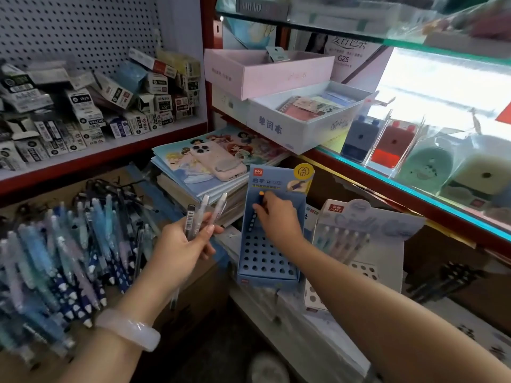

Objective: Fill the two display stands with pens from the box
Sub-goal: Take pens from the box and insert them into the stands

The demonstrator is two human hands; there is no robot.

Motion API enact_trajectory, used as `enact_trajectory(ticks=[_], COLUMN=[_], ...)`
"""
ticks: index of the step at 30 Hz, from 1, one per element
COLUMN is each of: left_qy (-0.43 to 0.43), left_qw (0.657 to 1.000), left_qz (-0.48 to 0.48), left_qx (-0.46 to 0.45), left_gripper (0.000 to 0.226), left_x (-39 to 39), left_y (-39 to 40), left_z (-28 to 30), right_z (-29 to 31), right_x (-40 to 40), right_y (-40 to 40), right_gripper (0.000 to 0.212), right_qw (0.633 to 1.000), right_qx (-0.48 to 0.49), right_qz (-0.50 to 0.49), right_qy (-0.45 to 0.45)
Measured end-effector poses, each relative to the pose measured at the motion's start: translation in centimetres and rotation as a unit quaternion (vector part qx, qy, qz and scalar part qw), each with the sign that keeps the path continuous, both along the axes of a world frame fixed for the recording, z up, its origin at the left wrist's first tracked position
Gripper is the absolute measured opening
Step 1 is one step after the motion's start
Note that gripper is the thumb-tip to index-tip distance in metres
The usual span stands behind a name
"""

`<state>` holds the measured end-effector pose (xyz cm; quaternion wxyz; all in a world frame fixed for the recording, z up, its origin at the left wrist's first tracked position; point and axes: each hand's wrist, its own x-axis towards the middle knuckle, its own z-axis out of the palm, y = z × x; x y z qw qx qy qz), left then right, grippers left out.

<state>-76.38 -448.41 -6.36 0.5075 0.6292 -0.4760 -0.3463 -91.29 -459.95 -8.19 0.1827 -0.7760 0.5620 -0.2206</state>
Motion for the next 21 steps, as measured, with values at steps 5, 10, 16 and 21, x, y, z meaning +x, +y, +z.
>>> enact_trajectory(ticks=[5, 10, 16, 21], left_qy=[0.034, 0.097, 0.141, 0.103], left_qw=[0.999, 0.995, 0.99, 0.995], left_qz=[-0.004, 0.004, 0.007, -0.006], left_qx=[0.004, 0.007, 0.012, 0.003], left_gripper=[0.024, 0.022, 0.021, 0.018], left_x=[-0.2, -0.5, -0.9, -2.3], left_y=[-0.2, -0.1, 0.2, 1.2], left_z=[-0.2, -0.1, 0.0, 0.2], right_z=[-0.9, -1.6, -0.5, 2.7], right_x=[1.5, 1.3, -0.7, -0.3], right_y=[-0.5, -0.6, 1.6, 4.5], right_gripper=[0.026, 0.029, 0.025, 0.017], right_qw=[0.997, 0.996, 0.984, 0.913], right_qx=[-0.01, 0.012, 0.059, 0.209], right_qz=[-0.012, -0.026, 0.0, 0.149], right_qy=[0.072, 0.083, -0.166, -0.317])
